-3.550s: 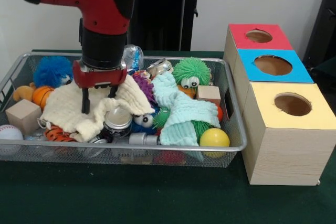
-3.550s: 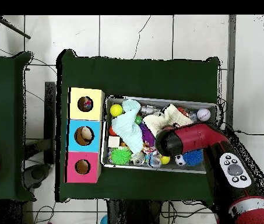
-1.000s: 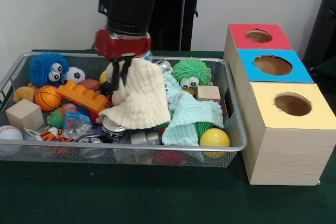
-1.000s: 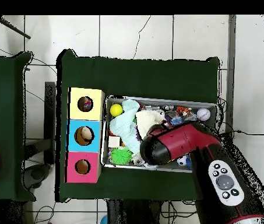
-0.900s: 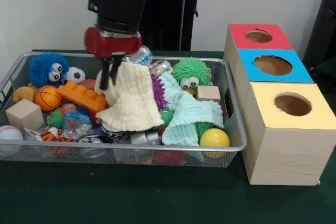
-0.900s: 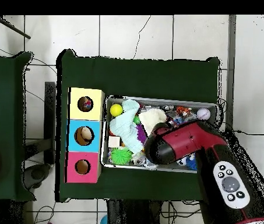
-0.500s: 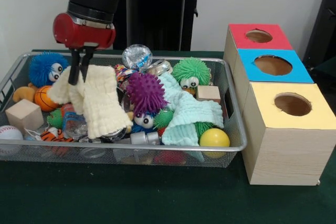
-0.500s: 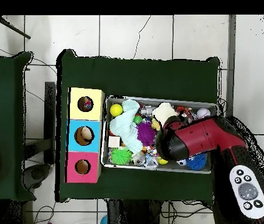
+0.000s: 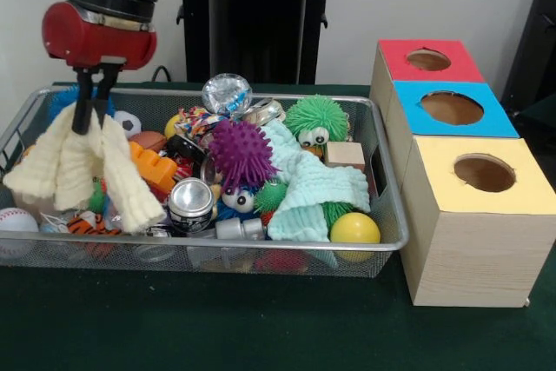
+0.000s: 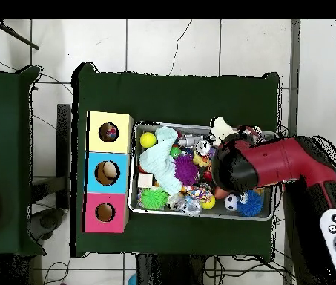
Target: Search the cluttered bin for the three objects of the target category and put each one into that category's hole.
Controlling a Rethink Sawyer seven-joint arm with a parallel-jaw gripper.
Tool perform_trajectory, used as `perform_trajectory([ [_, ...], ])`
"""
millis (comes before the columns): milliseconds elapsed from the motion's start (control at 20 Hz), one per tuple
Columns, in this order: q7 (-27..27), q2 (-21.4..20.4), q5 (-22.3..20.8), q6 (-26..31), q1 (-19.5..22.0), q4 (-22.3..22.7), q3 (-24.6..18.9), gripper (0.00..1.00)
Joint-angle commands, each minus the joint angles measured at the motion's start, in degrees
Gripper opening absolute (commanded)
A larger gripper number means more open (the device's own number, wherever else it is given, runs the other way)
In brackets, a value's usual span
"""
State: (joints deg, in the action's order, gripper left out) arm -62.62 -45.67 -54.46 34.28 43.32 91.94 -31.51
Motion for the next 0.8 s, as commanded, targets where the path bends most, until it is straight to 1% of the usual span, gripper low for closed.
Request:
perform_trajectory([
  [50, 30.3, 2.3, 1.1, 8.7, 4.4, -5.2, -8.3, 0.0],
  [150, 32.7, 3.0, 1.7, 9.2, 5.7, -5.8, -9.3, 0.0],
  [250, 30.4, 4.0, 3.2, 8.8, 7.0, -6.5, -9.6, 0.0],
  [300, 29.7, 4.2, 3.3, 8.6, 7.0, -6.8, -9.5, 0.0],
  [350, 30.1, 4.7, 2.5, 8.3, 6.6, -6.9, -9.3, 0.0],
  [400, 29.2, 4.7, 2.4, 8.5, 6.0, -6.5, -8.7, 0.0],
  [450, 26.2, 4.7, 3.1, 9.0, 5.2, -6.2, -7.6, 0.0],
  [550, 18.4, 4.6, 5.6, 10.0, 3.4, -4.3, -5.0, 0.0],
  [650, 9.4, 5.1, 9.9, 12.7, 1.7, -2.8, -2.3, 0.0],
  [700, 3.5, 5.1, 12.4, 13.7, 0.5, -1.8, -0.4, 0.0],
  [800, -6.4, 5.0, 17.5, 9.7, -0.3, 1.5, 1.1, 0.0],
])
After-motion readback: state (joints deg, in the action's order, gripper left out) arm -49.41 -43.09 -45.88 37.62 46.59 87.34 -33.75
